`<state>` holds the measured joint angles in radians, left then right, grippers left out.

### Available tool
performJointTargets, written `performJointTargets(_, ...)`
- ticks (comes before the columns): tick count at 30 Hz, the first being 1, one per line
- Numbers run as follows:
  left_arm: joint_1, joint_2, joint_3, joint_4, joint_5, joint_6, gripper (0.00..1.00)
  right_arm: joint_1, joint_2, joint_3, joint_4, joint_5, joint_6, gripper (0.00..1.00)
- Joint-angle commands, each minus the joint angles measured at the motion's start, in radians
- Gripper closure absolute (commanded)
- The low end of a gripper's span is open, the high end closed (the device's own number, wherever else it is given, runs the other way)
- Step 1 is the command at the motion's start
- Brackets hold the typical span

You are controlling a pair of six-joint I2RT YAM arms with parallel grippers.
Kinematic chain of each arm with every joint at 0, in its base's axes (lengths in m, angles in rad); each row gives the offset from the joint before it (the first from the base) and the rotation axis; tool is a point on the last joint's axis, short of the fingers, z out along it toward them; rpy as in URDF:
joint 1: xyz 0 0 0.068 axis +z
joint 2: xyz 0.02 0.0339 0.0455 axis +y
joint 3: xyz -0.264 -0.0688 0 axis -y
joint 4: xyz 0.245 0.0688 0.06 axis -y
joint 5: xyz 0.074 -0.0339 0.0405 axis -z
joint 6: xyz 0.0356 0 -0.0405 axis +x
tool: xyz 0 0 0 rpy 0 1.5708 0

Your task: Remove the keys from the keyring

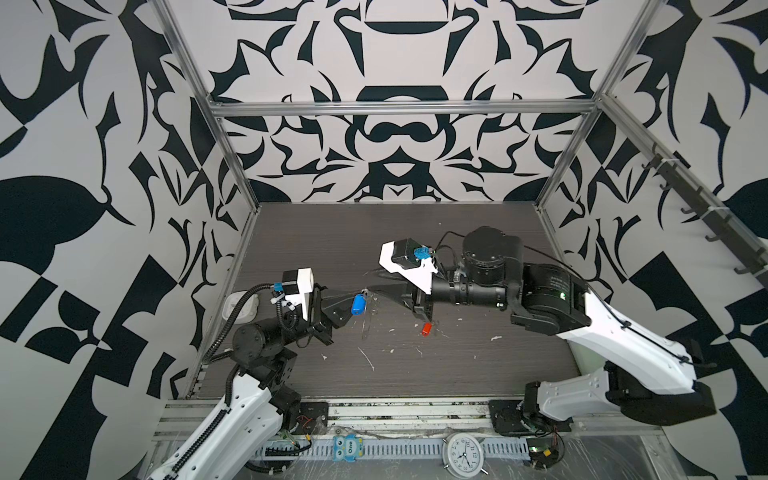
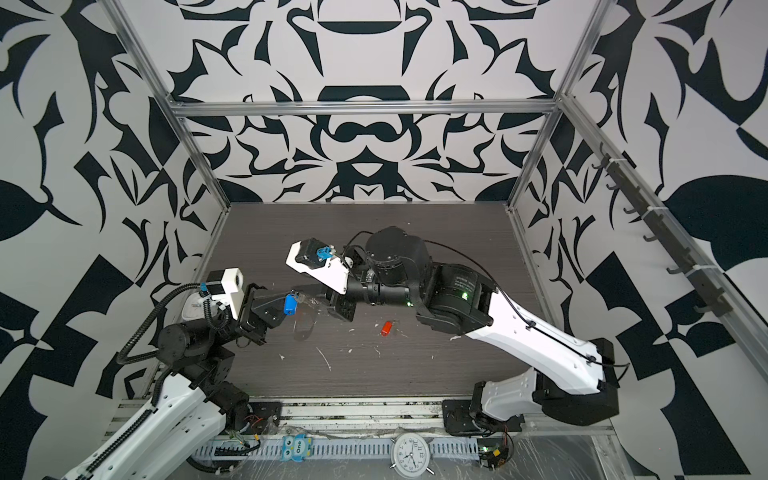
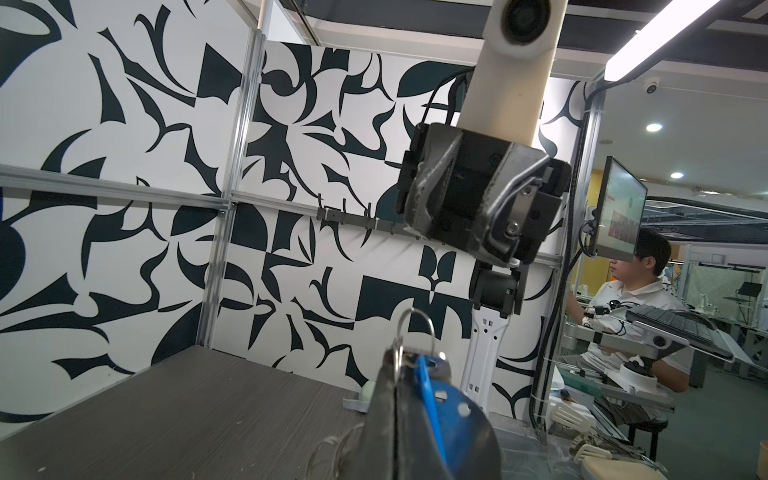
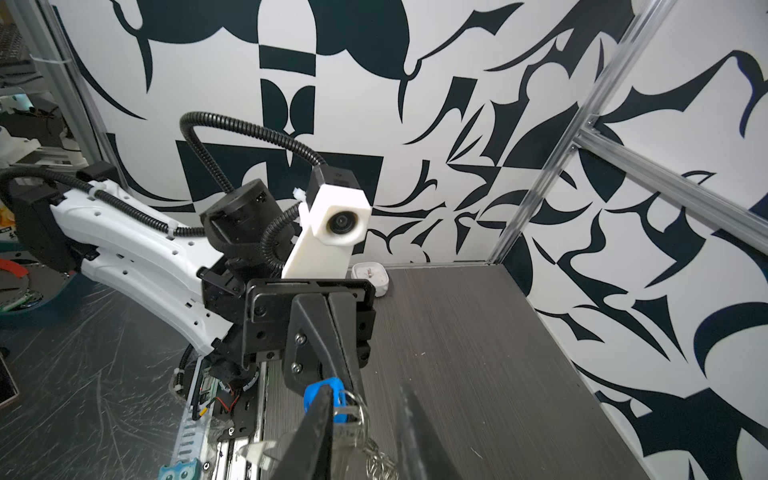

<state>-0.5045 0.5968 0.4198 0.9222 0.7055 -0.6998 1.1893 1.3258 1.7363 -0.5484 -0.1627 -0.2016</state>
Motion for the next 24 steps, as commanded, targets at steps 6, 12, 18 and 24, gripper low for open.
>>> performJointTargets(6, -0.002, -0.012, 0.004, 0.055, 0.001, -0.012, 1.00, -0.068, -0.054, -0.099, 0.068, -0.161, 0.073, 0.69)
performJointTargets(12, -0.002, -0.017, 0.008, 0.070, 0.021, -0.024, 1.00, -0.130, -0.062, -0.135, 0.094, -0.252, 0.121, 0.68)
performJointTargets(18, -0.002, -0.013, 0.008, 0.098, 0.032, -0.043, 1.00, -0.152, -0.048, -0.135, 0.091, -0.338, 0.130, 0.69)
performJointTargets(24, -0.002, -0.011, 0.011, 0.106, 0.035, -0.047, 1.00, -0.157, -0.034, -0.133, 0.081, -0.374, 0.131, 0.70)
